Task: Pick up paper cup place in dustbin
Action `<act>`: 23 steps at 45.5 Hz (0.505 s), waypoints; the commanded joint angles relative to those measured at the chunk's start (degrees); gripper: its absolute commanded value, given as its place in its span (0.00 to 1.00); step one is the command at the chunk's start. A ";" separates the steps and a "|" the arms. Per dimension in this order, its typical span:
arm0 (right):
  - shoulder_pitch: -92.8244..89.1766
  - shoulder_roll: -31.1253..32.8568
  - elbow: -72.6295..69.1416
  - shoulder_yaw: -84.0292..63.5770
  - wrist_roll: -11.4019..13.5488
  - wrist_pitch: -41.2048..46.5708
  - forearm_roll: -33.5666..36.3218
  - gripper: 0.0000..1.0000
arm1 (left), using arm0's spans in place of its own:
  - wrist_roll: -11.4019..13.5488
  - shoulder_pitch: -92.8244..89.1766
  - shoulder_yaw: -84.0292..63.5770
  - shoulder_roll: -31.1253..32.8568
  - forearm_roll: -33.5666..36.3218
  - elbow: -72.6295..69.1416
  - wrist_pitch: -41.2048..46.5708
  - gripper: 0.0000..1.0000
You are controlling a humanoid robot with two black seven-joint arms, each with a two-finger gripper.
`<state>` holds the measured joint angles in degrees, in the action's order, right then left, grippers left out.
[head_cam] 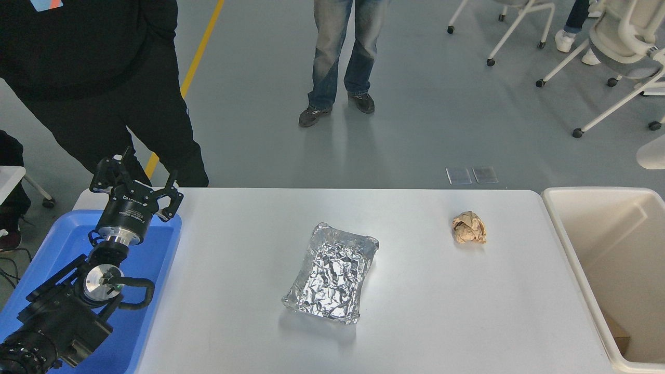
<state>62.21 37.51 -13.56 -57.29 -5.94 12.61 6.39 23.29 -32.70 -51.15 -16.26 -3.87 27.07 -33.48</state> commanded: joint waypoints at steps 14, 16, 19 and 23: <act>-18.97 -8.68 5.92 14.83 8.75 -10.23 1.96 0.00 | 0.00 0.00 0.00 0.00 0.00 0.00 -0.01 0.99; -19.76 -9.21 5.92 15.54 8.75 -10.67 1.96 0.00 | 0.00 0.00 0.00 0.00 0.00 0.00 -0.01 0.99; -20.99 -9.74 5.92 16.50 8.75 -11.20 1.96 0.00 | 0.00 0.00 0.00 0.00 0.00 0.08 -0.01 0.99; -22.57 -10.70 5.92 17.56 8.75 -11.99 2.05 0.00 | 0.00 0.00 0.00 0.00 0.00 0.00 -0.09 0.99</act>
<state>44.98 29.70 -8.13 -43.76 1.73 3.40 8.15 23.29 -32.70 -51.15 -16.26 -3.86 27.07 -33.48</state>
